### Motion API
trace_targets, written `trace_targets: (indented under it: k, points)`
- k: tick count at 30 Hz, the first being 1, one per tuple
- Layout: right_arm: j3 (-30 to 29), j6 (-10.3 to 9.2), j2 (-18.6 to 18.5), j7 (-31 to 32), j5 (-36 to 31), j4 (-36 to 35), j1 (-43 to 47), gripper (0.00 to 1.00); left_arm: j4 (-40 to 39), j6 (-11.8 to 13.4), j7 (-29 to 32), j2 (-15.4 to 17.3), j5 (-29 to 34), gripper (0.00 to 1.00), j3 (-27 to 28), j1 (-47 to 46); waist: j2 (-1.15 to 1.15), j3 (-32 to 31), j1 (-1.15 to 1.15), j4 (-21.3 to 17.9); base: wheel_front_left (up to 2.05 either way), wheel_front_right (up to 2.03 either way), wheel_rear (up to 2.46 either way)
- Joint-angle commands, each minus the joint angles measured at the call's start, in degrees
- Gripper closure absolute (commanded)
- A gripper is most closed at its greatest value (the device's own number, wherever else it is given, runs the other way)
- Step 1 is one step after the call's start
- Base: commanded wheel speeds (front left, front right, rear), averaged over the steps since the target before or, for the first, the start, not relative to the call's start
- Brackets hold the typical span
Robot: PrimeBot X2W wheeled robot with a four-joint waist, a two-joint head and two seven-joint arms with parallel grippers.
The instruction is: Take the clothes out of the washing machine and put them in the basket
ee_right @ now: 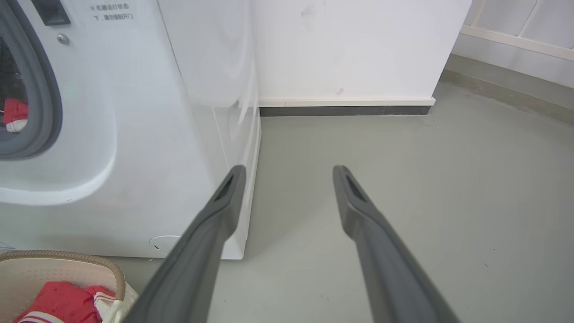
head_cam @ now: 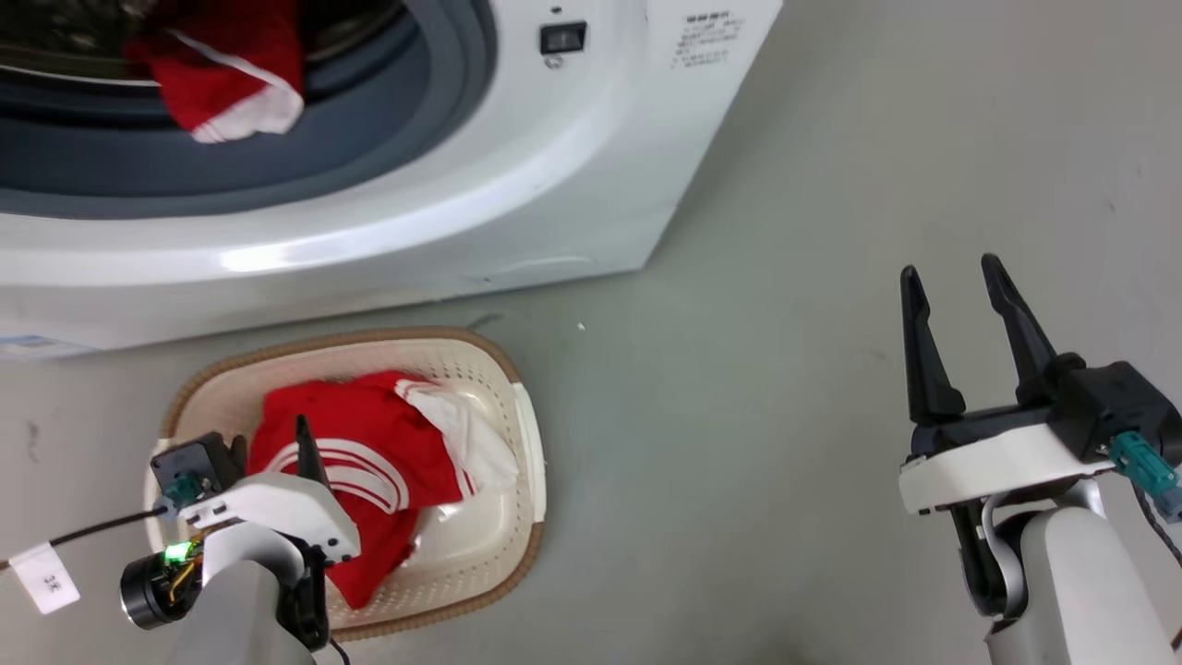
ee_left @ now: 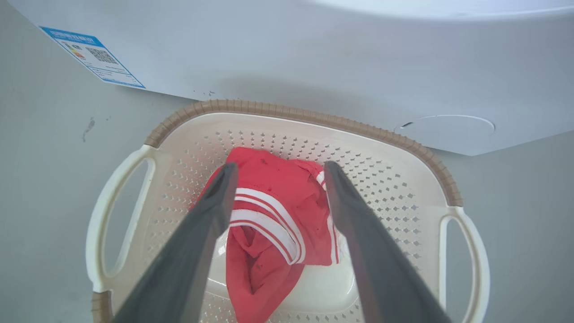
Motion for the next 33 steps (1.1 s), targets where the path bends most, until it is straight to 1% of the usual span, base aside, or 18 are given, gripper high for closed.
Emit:
trace_targets:
  k: [1,4,9,13,16,19,26,27,30,33]
  points:
    - [-0.3,-0.04,0.0,0.3,-0.5,-0.1,1.1,0.0,-1.8,-0.2,-0.1,-0.7,1.0,0.0,0.5,1.5,0.0,-3.7,0.0,2.4,0.0,0.0,0.0]
    - [-0.5,-0.04,0.0,1.0,-0.9,-0.7,2.2,0.0,-6.3,-0.5,-0.1,-1.7,3.0,0.0,1.3,3.2,0.0,-5.4,0.0,3.0,0.0,0.0,0.0]
    - [-0.5,-0.04,0.0,2.1,-0.7,-1.8,3.9,0.0,-14.7,-1.1,-0.1,-2.5,6.4,0.0,2.4,4.5,0.0,-7.2,0.0,3.1,0.0,0.0,0.0]
    - [-0.3,-0.04,0.0,2.5,-0.1,-2.2,4.8,0.0,-20.3,-1.8,-0.1,-1.8,9.1,0.0,2.6,2.8,0.0,-7.7,0.0,2.5,0.0,0.0,0.0]
    - [-0.1,-0.04,0.0,2.3,0.6,-2.6,4.8,0.0,-22.2,-2.7,-0.1,-0.7,10.4,0.0,2.3,0.0,0.0,-7.4,0.0,1.6,0.0,0.0,0.0]
    - [0.4,-0.04,0.0,2.1,1.5,-2.4,4.3,0.0,-21.1,-3.5,-0.1,1.3,11.4,0.0,1.5,-4.5,0.0,-6.3,0.0,0.2,0.0,0.0,0.0]
    - [2.0,-0.04,0.0,0.9,4.4,-0.4,1.9,0.0,-16.8,-5.3,5.9,7.1,12.9,0.0,0.1,-17.7,0.0,-1.9,0.0,-5.0,0.0,0.0,0.0]
    - [2.0,-0.04,0.0,0.9,4.4,-0.4,1.9,0.0,-16.8,-5.3,5.9,7.1,12.9,0.0,0.1,-17.7,0.0,-1.9,0.0,-5.0,0.0,0.0,0.0]
    - [2.9,-0.04,0.0,0.1,6.1,1.0,0.6,0.0,-14.7,-6.0,9.1,10.0,13.3,0.0,0.0,-22.2,0.0,0.3,0.0,-7.7,0.0,0.0,0.0]
    - [3.7,-0.04,0.0,-0.3,7.8,2.4,-0.4,0.0,-12.8,-6.7,13.8,13.2,13.9,0.0,-0.4,-26.5,0.0,2.6,0.0,-10.2,0.0,0.0,0.0]
